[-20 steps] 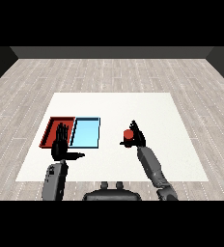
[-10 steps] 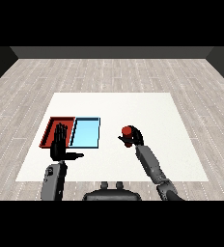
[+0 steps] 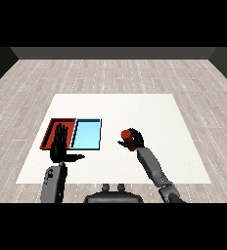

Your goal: Pick the red can and put it in the red box

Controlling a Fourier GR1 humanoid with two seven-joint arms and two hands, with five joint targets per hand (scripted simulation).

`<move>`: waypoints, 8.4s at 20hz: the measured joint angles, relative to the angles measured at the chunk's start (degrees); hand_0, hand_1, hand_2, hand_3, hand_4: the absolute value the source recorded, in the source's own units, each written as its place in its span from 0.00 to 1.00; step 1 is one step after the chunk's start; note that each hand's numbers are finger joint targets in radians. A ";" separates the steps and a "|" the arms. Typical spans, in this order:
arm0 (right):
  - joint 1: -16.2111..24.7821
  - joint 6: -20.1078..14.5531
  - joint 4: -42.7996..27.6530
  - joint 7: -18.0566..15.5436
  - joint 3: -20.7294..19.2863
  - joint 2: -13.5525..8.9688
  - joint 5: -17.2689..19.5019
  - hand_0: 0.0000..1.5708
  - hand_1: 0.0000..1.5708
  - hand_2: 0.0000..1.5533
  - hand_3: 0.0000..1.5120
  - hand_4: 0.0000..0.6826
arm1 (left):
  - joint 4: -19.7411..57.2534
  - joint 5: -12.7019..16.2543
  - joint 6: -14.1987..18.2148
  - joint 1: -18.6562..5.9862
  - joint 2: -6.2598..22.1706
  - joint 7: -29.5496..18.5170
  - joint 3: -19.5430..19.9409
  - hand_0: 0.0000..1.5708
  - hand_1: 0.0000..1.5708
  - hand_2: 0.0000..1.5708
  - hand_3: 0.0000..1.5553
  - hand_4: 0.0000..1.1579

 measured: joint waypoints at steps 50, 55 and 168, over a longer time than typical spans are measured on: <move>7.82 -13.19 -48.70 7.76 12.14 0.81 5.85 0.92 0.92 0.93 0.92 0.95 | 6.44 -7.17 16.82 -10.48 -2.79 13.35 -25.29 0.00 0.00 0.00 0.00 0.00; 7.36 -12.54 -47.49 6.05 11.81 0.84 5.25 0.94 0.94 0.93 0.92 0.96 | 12.16 -4.63 18.41 -12.81 -2.80 11.40 -26.86 0.00 0.00 0.00 0.00 0.00; 31.75 0.40 -60.12 5.43 -0.01 -11.05 -9.46 0.00 0.00 0.00 0.00 0.00 | 47.24 -0.49 32.10 -26.62 27.73 17.31 -12.72 1.00 1.00 0.97 0.91 0.87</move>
